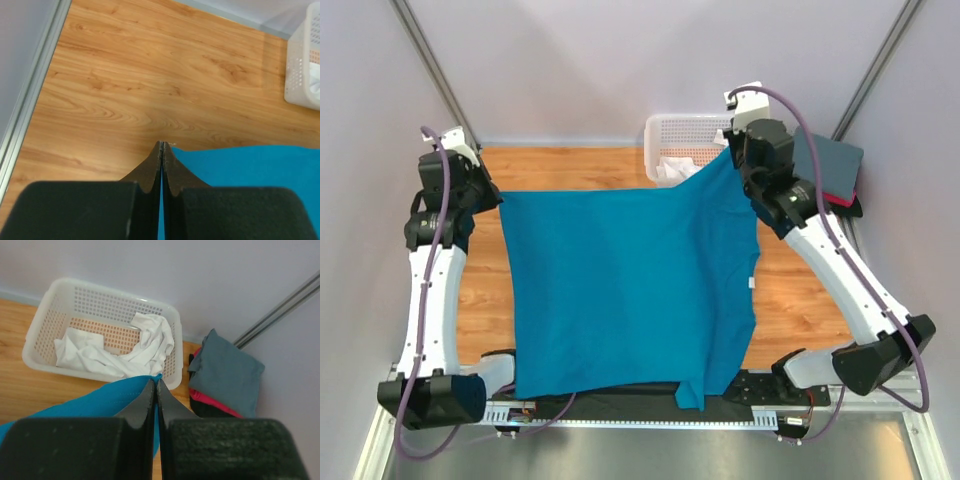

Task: Fold and stack the t-shirts
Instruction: Flatten the tshirt out

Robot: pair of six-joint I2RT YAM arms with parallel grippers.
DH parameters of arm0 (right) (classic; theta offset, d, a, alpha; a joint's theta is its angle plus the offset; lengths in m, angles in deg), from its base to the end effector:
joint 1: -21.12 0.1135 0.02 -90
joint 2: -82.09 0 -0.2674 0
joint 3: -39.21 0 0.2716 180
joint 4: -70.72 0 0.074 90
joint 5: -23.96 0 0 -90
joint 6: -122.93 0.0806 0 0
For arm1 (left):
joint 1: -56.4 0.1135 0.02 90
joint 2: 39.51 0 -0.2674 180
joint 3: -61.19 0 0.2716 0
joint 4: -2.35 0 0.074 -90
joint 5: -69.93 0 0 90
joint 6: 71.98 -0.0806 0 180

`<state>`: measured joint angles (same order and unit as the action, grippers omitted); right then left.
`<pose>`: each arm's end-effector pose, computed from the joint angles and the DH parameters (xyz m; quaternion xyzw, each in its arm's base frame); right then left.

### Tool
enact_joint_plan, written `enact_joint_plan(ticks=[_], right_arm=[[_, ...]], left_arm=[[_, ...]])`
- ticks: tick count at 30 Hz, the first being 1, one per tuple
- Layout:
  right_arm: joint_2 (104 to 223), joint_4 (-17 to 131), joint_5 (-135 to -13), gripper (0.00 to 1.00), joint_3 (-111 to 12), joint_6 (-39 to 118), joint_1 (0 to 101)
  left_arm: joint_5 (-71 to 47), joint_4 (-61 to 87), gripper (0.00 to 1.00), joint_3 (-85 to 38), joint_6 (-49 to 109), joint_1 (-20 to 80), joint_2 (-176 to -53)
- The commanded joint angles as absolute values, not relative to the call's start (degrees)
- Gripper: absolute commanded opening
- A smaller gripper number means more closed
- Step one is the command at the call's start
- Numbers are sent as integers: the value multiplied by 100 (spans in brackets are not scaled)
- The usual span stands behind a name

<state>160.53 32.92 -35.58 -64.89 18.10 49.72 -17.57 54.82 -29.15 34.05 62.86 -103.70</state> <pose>0.3282 0.1324 0.4629 -0.1244 0.7584 -0.1302 0.6264 0.2845 0.0287 0.4054 -0.1543 0.8353 -0.0625 0.5240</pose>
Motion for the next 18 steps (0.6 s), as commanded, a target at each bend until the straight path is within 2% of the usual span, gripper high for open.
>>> enact_joint_plan(ticks=[1,7,13,18], right_arm=[[15978,4905,-3598,0,-5919,1904,4837],[16944,5382,-3949,0,-5758,2282,4442],[17876,5681,-4151,0,-6171,2221,4231],[18431,5927,-4336,0,-6636,2265,4160]], left_arm=[[-1769,4097,0,-2699,3156,6282,-10584],[-1963,3788,0,-2839,3024,6291,-11833],[-2262,3340,0,-3093,2769,6291,-12834],[-2042,3234,0,-3629,2628,6273,-13495]])
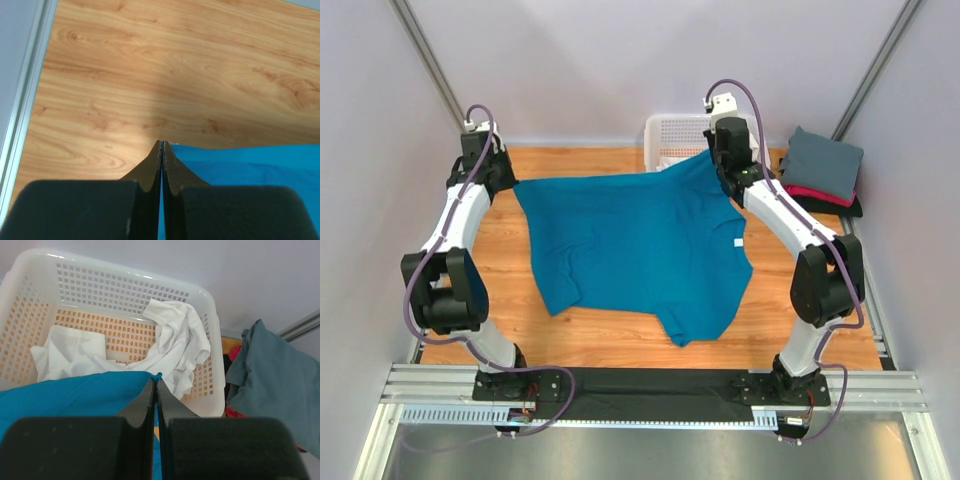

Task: Fold and stack the t-shirts
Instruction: Flatten the tshirt out

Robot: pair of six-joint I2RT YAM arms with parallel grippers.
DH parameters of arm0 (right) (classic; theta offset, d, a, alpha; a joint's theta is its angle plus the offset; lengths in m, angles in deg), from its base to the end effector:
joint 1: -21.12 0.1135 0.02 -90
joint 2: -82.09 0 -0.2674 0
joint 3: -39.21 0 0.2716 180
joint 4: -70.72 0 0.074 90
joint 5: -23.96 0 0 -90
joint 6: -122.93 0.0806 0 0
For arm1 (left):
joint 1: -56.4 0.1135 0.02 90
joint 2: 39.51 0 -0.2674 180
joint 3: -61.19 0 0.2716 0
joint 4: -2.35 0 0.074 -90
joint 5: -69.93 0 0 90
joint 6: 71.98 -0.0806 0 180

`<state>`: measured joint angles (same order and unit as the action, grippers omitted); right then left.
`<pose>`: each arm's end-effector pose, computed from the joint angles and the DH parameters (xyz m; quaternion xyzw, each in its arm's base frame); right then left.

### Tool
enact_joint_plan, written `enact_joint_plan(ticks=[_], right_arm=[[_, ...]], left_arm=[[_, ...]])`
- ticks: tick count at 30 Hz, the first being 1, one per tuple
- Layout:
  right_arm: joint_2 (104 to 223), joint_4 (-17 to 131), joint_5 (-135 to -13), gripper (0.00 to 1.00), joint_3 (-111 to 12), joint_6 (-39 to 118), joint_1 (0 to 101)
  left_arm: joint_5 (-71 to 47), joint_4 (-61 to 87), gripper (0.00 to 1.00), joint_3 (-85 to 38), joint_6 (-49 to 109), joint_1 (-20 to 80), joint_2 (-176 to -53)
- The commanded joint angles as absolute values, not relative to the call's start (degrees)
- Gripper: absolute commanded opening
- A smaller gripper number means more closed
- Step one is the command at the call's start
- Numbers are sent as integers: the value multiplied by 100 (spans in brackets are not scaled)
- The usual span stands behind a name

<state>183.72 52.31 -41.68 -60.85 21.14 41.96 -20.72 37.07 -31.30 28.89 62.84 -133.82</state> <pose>0.4641 0.1411 0.3176 -0.1087 0.8024 -0.1280 0.5727 0.4329 0.0498 0.2795 -0.1369 0.8826 -0.0123 0.4496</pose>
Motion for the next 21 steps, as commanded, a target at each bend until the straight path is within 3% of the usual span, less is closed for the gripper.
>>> enact_joint_plan(ticks=[1,9,21], right_arm=[[18483,5945,-4336,1,-6698,2274,4160],[17738,5631,-4143,1,-7024,2037,4160],[15225,4338,-4178,1,-7586,1298,4503]], left_arm=[[-2051,3286,0,-3734,2646,6282,-13662],[-1683,3454,0,-4289,2514,6282,-13014],[-557,3981,0,-4166,2285,6238,-10114]])
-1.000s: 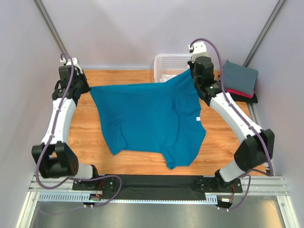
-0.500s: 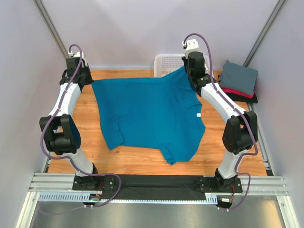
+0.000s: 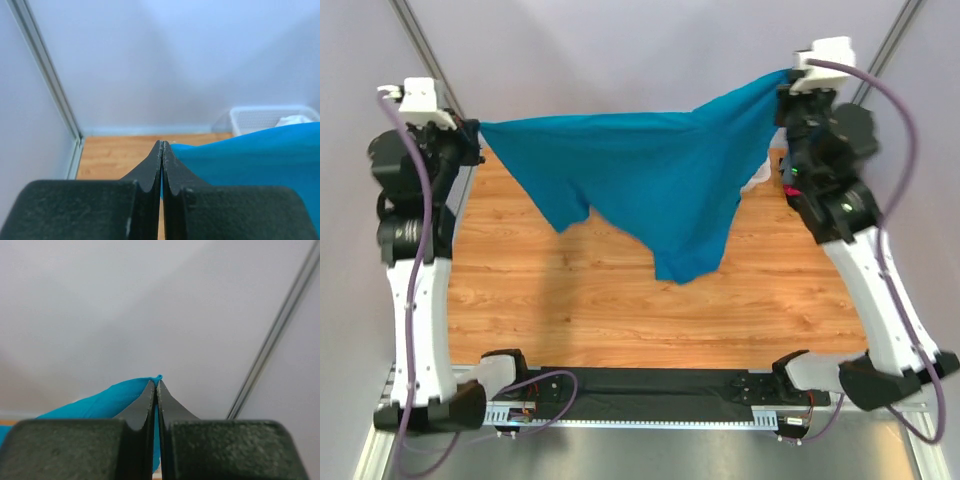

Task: Fold and stack the t-shirts
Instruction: Flatten the tshirt out

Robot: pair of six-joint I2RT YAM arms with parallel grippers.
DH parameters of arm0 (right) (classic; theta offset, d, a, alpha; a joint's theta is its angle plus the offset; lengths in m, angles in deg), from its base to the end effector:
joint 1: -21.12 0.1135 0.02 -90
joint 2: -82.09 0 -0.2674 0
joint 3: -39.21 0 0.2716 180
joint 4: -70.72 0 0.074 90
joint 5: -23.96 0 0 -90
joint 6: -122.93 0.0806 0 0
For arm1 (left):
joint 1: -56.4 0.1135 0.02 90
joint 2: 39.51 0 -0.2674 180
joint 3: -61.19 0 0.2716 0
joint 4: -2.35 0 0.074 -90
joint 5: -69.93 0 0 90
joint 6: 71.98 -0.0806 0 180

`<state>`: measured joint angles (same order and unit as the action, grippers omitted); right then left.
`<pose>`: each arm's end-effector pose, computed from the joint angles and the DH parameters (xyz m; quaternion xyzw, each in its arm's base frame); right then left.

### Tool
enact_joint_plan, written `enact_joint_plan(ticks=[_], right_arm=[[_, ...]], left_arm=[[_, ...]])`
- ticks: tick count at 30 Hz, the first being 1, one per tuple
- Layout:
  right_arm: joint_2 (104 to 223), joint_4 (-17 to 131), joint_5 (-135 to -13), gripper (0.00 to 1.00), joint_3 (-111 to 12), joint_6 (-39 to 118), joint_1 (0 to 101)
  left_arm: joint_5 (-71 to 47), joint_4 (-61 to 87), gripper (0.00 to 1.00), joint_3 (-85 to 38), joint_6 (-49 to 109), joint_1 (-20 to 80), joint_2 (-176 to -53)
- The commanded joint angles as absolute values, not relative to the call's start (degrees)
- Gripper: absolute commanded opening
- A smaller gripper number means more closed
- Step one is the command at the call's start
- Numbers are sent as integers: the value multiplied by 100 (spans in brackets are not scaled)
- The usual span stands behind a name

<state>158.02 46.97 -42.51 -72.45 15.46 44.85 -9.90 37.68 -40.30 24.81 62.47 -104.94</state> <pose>0.3060 0.0994 0.5622 -0.0685 0.6326 -0.0866 0.7666 0.2816 0.0156 0.5185 -0.0157 0.7025 -0.0667 0.7084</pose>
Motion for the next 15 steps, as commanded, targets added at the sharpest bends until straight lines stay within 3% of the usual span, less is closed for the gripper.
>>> enact_joint_plan(ticks=[1,8,15], right_arm=[[15093,4128,-4256,1,-7665,1290,4520],[14591,2625,-4785,0,-8982,1228,4608],[14239,2061,-4978,1,-9581,1079,4661]], left_arm=[[-479,4025,0,-4149,2312,6229,-9851],[-451,4674,0,-4306,2409,6229,-8901],[-1022,5615,0,-4860,2233,6229,-8364]])
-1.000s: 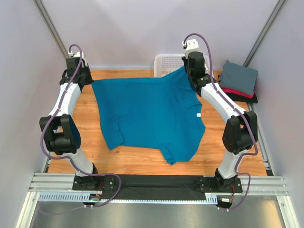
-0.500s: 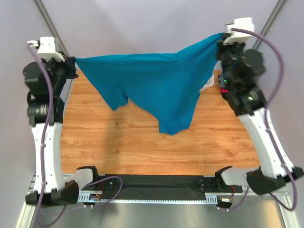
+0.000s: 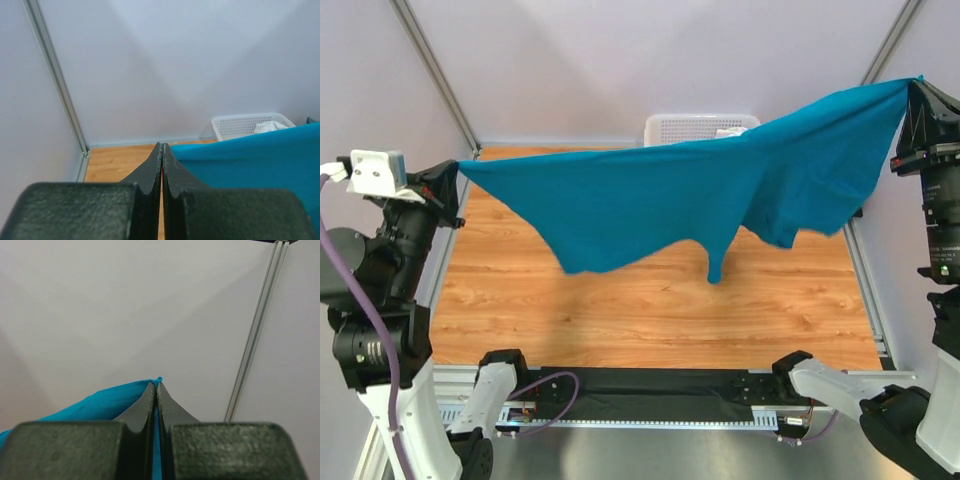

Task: Fold and stack the t-shirts
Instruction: Flatten the tshirt out

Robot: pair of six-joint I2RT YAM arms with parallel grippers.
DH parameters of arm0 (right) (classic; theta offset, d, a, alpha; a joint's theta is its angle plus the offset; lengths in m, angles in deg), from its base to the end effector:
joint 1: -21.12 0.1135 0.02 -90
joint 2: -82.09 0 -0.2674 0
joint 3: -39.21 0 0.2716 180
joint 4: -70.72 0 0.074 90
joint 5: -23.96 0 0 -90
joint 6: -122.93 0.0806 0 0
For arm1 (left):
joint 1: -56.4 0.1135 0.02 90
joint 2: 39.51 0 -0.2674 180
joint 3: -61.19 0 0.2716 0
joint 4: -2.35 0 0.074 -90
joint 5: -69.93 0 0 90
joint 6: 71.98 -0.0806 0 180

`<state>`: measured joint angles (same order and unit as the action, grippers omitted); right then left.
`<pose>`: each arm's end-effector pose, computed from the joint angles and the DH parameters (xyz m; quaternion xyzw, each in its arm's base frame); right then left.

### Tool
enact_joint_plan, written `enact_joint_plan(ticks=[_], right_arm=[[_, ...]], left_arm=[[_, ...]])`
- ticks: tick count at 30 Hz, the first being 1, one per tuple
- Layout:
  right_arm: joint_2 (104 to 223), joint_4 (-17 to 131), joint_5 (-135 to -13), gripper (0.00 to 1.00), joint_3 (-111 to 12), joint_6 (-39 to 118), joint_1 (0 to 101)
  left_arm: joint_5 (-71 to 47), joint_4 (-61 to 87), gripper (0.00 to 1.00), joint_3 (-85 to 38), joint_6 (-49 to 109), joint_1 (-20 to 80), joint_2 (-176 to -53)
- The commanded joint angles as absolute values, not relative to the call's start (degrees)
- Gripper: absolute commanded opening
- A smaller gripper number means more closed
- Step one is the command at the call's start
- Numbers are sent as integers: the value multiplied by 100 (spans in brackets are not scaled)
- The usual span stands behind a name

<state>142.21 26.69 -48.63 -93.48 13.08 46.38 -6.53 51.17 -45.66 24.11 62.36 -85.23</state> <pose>0.1014 0.0212 0.6766 -0.0736 0.5164 -0.0372 0.8524 0.1146 -0.0070 0.5753 0.0259 0.6290 -0.0748 0.7733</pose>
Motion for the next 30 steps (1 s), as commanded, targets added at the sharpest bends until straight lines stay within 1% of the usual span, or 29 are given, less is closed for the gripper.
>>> enact_joint_plan(ticks=[1,5,9,11,14,15,16,19,22,26,30], right_arm=[[14195,2017,-5021,1,-9564,1052,4661],[14072,2052,-5127,0,-9283,956,4661],[14308,2078,-5189,0,-9160,842,4679],[14484,2130,-5093,0,-9037,789,4740],[14660,2245,-4839,0,-8555,683,4828],[14678,2480,-4742,0,-8362,622,4828],[14687,2656,-4671,0,-7820,578,4837],[14792,3290,-4469,0,-6940,481,4837],[15125,3703,-4284,1,-6524,481,4837],[15661,4283,-4222,0,-5875,498,4828],[16268,5064,-4231,0,-5557,499,4793]], left_arm=[[-1144,5677,0,-4921,2233,6229,-8268],[-1392,6029,0,-5396,2207,6229,-8293],[-1287,6091,0,-5529,2224,6229,-8749],[-1190,5924,0,-5301,2233,6229,-8873],[-1251,5652,0,-4748,2180,6229,-8987],[-1277,5582,0,-4590,2163,6229,-9048],[-1417,5381,0,-4205,2154,6229,-9075],[-1733,5020,0,-3510,2127,6229,-9321],[-1953,4616,0,-2956,2189,6229,-9733],[-1998,3974,0,-2436,2242,6229,-10287],[-1998,3595,0,-2373,2224,6229,-11068]])
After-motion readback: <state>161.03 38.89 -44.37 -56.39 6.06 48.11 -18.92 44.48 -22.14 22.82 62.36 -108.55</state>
